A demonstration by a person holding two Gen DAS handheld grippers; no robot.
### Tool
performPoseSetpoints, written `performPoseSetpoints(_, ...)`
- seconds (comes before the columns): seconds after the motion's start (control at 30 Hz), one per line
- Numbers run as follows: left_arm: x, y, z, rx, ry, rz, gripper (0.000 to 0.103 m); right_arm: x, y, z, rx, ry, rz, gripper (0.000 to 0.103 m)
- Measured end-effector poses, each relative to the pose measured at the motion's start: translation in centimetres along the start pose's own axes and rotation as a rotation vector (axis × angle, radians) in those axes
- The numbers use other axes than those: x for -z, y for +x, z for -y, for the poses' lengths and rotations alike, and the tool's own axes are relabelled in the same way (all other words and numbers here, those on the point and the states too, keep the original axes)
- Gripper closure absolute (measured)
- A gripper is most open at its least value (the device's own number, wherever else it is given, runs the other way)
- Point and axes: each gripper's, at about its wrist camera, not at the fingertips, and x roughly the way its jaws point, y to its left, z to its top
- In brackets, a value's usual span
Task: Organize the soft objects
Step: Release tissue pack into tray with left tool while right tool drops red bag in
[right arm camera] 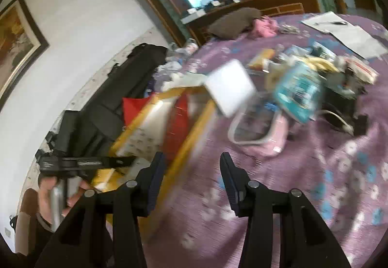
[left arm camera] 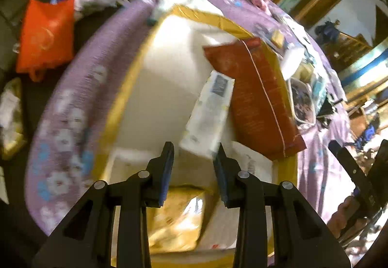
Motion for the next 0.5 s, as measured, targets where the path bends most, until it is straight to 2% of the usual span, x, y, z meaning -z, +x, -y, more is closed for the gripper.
performPoseSetpoints(0.13,0.3,-2.7,-0.1,-0.104,-0.012,0.103,0.07,0.0,-0.8,2.1,0.051,0.014,0.01,0.049)
performPoseSetpoints(0.2,0.5,-3.4,0.7,-0.128,0.034,0.138,0.07,-0.2,-0.9,2.7,0.066,0.024,0.01,0.049)
performPoseSetpoints(0.27,0.2,-2.5,1.5,-0.098,0.087,0.104,0.07,-0.4,-0.9,3.0,0.073,0.026,0.007,0.048)
performPoseSetpoints(0.33,-0.2,-1.4,2.0,-0.05,0.071,0.07,0.07,-0.6,-0.9,3.1,0.059,0.022,0.005,0.048)
performPoseSetpoints(0.43,-0.6,-1.4,4.0,-0.049,0.103,0.117,0.07,-0.8,-1.1,3.2,0.064,0.019,0.009,0.048)
performPoseSetpoints(0.5,-1.0,-1.7,6.2,-0.038,0.163,0.158,0.07,-1.3,-1.1,3.4,0.057,0.019,0.011,0.048)
